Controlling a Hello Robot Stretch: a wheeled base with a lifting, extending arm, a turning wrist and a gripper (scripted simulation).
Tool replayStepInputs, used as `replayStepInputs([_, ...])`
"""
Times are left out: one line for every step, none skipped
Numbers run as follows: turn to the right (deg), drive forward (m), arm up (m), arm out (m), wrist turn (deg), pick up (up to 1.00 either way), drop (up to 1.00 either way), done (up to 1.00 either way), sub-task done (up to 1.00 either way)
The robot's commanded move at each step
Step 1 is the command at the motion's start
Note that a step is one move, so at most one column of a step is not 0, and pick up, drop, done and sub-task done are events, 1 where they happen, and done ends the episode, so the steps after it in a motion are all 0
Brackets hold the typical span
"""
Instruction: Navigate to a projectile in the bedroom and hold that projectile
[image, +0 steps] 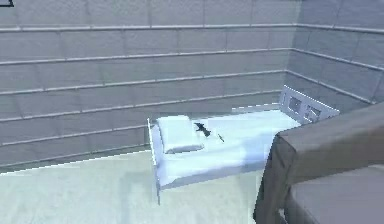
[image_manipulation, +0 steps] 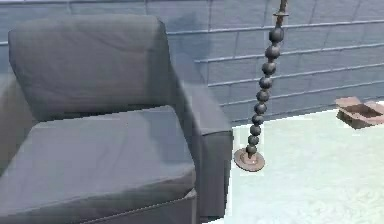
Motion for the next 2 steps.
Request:
replayStepInputs([0.0,0.6,0.0,0.0,0.0,0.0,0.0,0.0,0.0])
replayStepInputs([-45.0,0.0,0.0,0.0,0.0,0.0,0.0,0.0,0.0])
